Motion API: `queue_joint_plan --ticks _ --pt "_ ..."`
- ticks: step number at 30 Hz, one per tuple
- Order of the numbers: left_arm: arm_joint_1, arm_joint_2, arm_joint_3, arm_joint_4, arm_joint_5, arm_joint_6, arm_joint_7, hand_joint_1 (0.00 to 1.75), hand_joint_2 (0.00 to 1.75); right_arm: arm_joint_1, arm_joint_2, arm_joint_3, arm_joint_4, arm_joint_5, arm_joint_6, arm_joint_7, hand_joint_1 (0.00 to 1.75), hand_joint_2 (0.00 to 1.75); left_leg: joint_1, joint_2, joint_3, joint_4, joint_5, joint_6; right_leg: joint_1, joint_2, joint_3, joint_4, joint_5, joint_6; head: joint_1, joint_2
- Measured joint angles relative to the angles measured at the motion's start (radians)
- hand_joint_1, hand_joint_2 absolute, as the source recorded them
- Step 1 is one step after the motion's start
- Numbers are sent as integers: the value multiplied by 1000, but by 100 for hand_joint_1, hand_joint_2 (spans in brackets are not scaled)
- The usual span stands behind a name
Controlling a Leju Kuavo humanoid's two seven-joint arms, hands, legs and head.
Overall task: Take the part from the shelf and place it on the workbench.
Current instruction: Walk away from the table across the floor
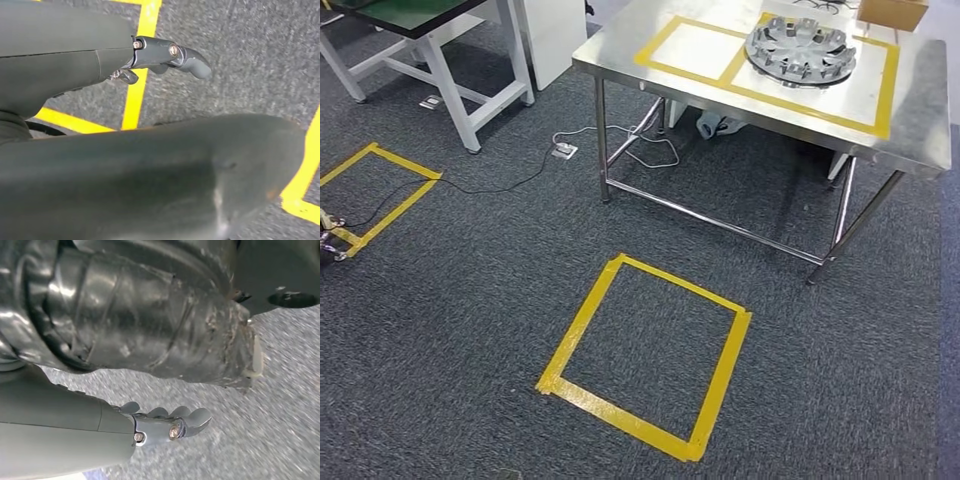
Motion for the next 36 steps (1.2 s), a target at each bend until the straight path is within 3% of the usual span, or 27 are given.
queue_joint_plan --ticks 1,3,4,6,8,9,11,12,13,14,15,16,17,18,20,22,23,25,27,28,30,31,32,33,34,35,36 --pt "0 -1 0 0 2 0 0 0 0 0 0 0 0 1 0 0 0 0 -6 1 -10 0 10 3 11 0 50 -64 27 -19 0 0" --pt "0 -7 0 1 3 1 0 0 0 -2 -4 0 -1 3 0 0 0 0 -13 2 -24 0 28 5 36 -7 164 -235 35 -58 -1 0" --pt "0 -9 1 1 3 1 0 0 0 -2 -6 0 -2 4 0 0 0 0 -12 3 -27 -2 38 2 46 -9 200 -295 29 -69 -2 0" --pt "1 -12 1 1 3 1 -1 0 0 -2 -7 1 -2 5 0 0 0 0 -6 5 -29 -7 57 -5 52 -9 220 -343 33 -75 1 0" --pt "0 -11 1 1 3 1 -1 0 0 -3 -6 0 -1 5 0 0 0 0 -5 1 -38 1 41 -14 46 -9 209 -357 62 -77 4 0" --pt "1 -10 1 1 3 2 -1 0 0 -4 -6 0 -1 5 0 0 0 0 -4 -2 -46 25 5 -20 41 -9 199 -364 77 -77 3 0" --pt "1 -7 2 1 7 4 -1 0 0 -5 -5 0 0 8 0 1 0 0 4 -7 -70 129 -100 -34 33 -9 171 -362 102 -73 -2 0" --pt "1 -5 2 1 10 6 -1 0 0 -4 -5 0 0 11 0 2 0 0 9 -7 -79 194 -136 -43 29 -10 155 -355 112 -68 -3 0" --pt "1 -3 3 1 12 7 -1 0 0 -4 -4 0 0 13 0 2 0 0 14 -7 -81 246 -148 -51 24 -10 136 -346 123 -63 -3 0" --pt "1 -1 3 1 15 7 -2 0 0 -3 -3 0 0 15 0 3 0 0 19 -7 -72 271 -136 -61 18 -10 114 -334 132 -58 -4 0" --pt "2 0 3 1 18 8 -2 0 0 -3 -3 0 0 17 0 4 0 0 26 -7 -47 257 -106 -71 11 -9 89 -320 141 -52 -4 0" --pt "2 2 4 1 20 9 -2 0 0 -3 -2 0 0 20 0 5 0 0 34 -8 -7 210 -75 -83 3 -7 67 -307 148 -45 -6 0" --pt "1 2 4 1 22 9 -3 0 0 -3 -2 0 0 22 0 6 0 0 41 -14 41 142 -62 -97 -1 -5 46 -295 155 -36 -9 0" --pt "1 2 4 1 23 10 -4 0 0 -3 -3 0 0 25 0 7 0 0 46 -22 85 70 -64 -103 -2 -1 30 -284 162 -27 -14 0" --pt "3 1 7 1 25 12 -6 0 0 -4 -5 0 0 29 0 9 0 0 49 -35 125 -7 -87 -100 1 7 8 -272 180 -15 -20 0" --pt "5 1 10 1 30 13 -7 0 0 -2 -5 0 0 32 0 10 0 0 48 -26 110 -3 -88 -82 1 14 -5 -266 192 -9 -20 0" --pt "5 1 12 1 33 14 -7 0 0 -1 -5 0 0 33 0 11 0 0 48 -19 98 3 -82 -74 -1 14 -15 -256 179 -5 -18 0" --pt "3 2 15 1 36 16 -8 0 0 0 -5 0 0 36 0 14 0 0 46 -7 71 5 -68 -54 -6 10 -46 -185 103 5 -8 0" --pt "2 3 18 1 38 18 -12 0 0 0 -3 0 0 40 0 15 0 0 36 0 45 5 -50 -40 -9 5 -79 -53 14 12 4 0" --pt "2 4 18 1 39 20 -15 0 0 0 -3 1 0 42 1 14 0 0 29 4 32 5 -40 -36 -9 4 -87 5 -2 9 7 0" --pt "1 6 19 1 41 25 -20 0 0 1 -2 1 0 44 3 11 0 0 15 10 4 5 -20 -28 0 3 -64 38 27 -13 8 0" --pt "1 6 20 1 42 27 -23 0 0 1 -2 1 0 45 5 10 0 0 8 11 -9 5 -10 -24 12 2 -24 0 54 -32 8 0" --pt "-1 5 20 1 43 28 -26 0 0 1 -3 1 0 45 7 8 0 0 4 12 -19 4 1 -20 30 2 35 -73 68 -58 7 0" --pt "-1 2 21 1 45 29 -29 0 0 1 -5 1 -1 45 9 7 0 0 1 13 -26 4 10 -18 47 -1 102 -164 61 -83 8 0" --pt "-1 -1 23 1 46 29 -33 0 0 0 -7 1 -2 45 11 6 0 0 1 14 -30 3 19 -17 61 -5 158 -247 46 -99 7 0" --pt "-2 -4 25 1 47 29 -36 0 0 -1 -8 1 -2 45 12 5 0 0 3 15 -30 2 26 -20 71 -7 196 -306 31 -109 8 0" --pt "-1 -5 27 1 49 29 -39 0 0 -1 -9 1 -2 44 14 6 0 0 4 16 -30 0 33 -25 73 -8 211 -336 23 -111 10 0"
